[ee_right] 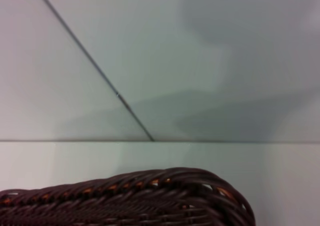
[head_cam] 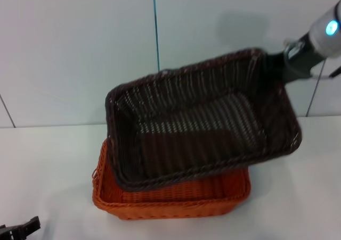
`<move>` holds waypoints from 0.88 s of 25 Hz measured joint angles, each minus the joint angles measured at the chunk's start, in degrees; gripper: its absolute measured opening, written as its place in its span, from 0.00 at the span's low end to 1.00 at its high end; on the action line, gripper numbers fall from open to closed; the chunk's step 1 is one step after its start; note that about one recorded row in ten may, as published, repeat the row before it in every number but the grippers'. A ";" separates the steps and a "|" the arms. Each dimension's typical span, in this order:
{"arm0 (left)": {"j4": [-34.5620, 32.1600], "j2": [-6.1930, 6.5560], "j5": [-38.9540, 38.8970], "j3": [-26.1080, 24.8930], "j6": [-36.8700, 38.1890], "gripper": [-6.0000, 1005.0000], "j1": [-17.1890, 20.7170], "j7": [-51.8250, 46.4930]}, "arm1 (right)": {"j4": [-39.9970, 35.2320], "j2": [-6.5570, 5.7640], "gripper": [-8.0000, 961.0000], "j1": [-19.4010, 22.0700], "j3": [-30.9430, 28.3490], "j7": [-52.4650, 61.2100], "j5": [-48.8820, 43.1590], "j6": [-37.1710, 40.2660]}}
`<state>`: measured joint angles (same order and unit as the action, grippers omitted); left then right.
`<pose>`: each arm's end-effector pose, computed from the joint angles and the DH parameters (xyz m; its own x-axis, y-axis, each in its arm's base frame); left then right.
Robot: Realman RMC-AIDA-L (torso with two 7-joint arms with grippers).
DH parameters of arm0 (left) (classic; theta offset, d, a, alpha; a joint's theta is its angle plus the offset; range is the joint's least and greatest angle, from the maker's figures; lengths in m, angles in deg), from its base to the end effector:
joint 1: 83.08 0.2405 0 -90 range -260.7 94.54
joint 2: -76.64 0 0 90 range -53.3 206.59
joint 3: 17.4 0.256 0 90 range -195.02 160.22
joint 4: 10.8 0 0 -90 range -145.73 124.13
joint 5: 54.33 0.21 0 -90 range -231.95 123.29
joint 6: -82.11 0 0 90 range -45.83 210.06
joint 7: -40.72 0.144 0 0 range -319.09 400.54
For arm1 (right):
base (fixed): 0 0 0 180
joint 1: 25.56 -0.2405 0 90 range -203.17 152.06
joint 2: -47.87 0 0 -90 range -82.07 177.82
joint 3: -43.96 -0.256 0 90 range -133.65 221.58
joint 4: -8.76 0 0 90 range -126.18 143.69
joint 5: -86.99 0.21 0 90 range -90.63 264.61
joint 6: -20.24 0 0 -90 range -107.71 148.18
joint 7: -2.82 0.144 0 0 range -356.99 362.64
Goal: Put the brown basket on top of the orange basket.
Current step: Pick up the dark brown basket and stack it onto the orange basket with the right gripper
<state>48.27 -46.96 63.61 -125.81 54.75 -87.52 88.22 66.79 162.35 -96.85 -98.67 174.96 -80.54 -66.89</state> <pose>-0.3745 0.3083 0.0138 0.3554 0.6235 0.6964 0.8559 0.0823 -0.5105 0.0656 0.4787 0.0997 -0.3819 0.8427 0.3794 0.8769 0.2008 0.4368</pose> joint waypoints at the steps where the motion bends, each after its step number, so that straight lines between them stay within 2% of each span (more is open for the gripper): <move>1: 0.00 0.00 0.00 0.00 0.00 0.87 0.00 0.00 | -0.57 0.70 0.14 0.59 -0.09 -0.02 0.04 0.96; 5: 0.74 0.07 0.30 -0.64 -0.53 0.87 0.13 0.15 | -1.89 1.93 0.14 2.80 0.08 -0.06 2.63 3.79; 10: 1.11 0.10 0.77 -0.69 -0.71 0.87 0.53 0.18 | 0.37 4.30 0.14 7.52 1.88 -0.12 7.85 7.82; 15: 1.09 0.12 0.81 -0.91 -1.11 0.87 0.52 0.23 | -0.26 4.68 0.14 11.69 5.69 -0.10 13.48 11.40; 22: 1.36 0.13 1.99 -0.93 -1.12 0.87 -0.11 0.17 | -3.60 4.91 0.14 14.40 8.81 -0.06 16.65 16.00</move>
<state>49.63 -46.84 65.60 -126.73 53.63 -87.63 88.39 63.19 167.26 -82.44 -89.86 174.90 -63.89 -50.88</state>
